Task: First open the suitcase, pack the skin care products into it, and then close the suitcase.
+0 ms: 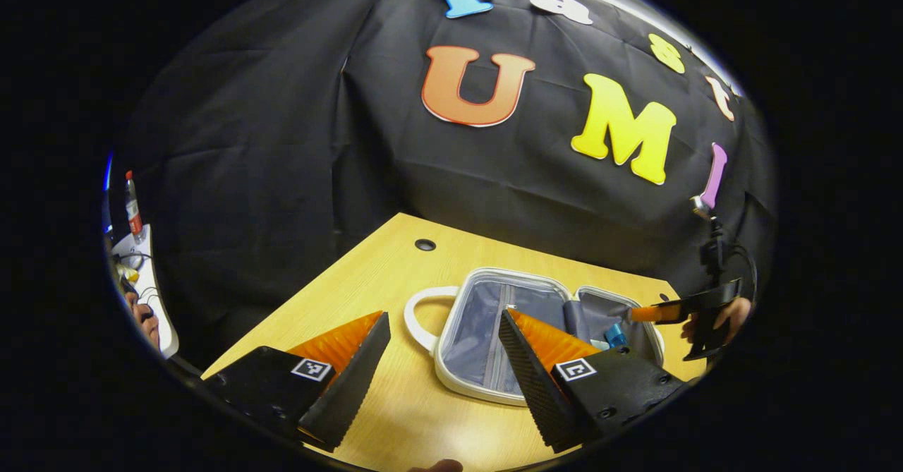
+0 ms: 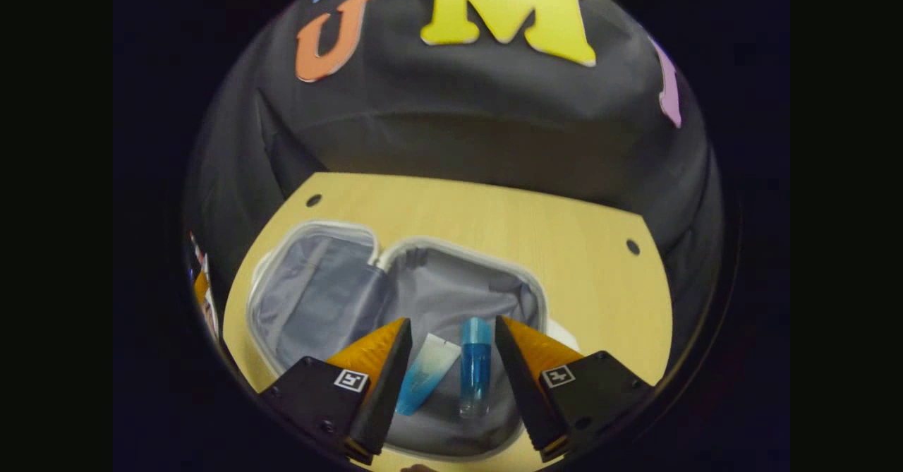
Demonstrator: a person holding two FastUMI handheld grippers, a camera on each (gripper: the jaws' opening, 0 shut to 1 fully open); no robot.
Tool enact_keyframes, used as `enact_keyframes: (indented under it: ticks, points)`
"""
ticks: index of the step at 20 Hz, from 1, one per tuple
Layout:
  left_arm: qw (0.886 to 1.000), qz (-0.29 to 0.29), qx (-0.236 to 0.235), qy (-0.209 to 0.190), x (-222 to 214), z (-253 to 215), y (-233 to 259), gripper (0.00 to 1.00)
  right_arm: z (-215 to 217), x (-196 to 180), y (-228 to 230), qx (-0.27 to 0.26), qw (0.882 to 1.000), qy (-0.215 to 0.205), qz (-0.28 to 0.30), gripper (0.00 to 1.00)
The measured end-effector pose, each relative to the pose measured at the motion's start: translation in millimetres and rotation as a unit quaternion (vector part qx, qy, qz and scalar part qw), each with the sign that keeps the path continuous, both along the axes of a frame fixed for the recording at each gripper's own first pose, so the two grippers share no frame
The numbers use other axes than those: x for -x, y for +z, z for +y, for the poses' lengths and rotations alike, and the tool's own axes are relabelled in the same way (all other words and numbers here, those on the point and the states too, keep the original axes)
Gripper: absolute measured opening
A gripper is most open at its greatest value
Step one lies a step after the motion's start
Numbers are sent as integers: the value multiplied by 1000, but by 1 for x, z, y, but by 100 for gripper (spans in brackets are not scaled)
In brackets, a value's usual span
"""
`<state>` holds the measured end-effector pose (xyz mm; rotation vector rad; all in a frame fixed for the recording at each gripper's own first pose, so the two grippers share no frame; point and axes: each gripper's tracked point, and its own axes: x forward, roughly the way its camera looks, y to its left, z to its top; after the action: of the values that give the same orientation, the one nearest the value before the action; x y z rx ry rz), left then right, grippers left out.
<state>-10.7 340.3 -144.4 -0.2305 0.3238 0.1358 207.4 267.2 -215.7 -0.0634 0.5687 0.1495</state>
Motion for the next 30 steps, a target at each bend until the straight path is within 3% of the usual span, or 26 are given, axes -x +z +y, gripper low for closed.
enact_keyframes:
  ticks: [4,7,11,15,18,20,21,22,24,30]
  points:
    - [997,17,77,2,-24,23,-24,99,2,40,87,14,995,39,-93,78]
    - [984,34,177,11,-48,29,-54,98,-12,74,143,32,986,43,-160,80]
    - [951,72,301,24,-69,43,-101,98,-39,127,172,31,984,38,-174,80]
    - [910,72,408,24,-86,38,-122,94,-89,169,195,46,977,-7,-208,80]
    - [884,59,463,40,-93,41,-126,70,-124,188,206,48,971,-51,-227,79]
    - [876,57,476,43,-94,38,-126,42,-147,198,209,45,968,-82,-233,77]
    - [875,57,480,37,-96,35,-124,28,-156,203,211,39,966,-96,-236,79]
    - [876,60,477,35,-96,33,-124,30,-166,206,211,35,965,-110,-237,80]
    - [883,64,464,34,-97,32,-119,14,-180,212,212,31,962,-125,-241,80]
    - [922,89,376,28,-93,26,-85,4,-216,224,219,19,953,-148,-265,77]
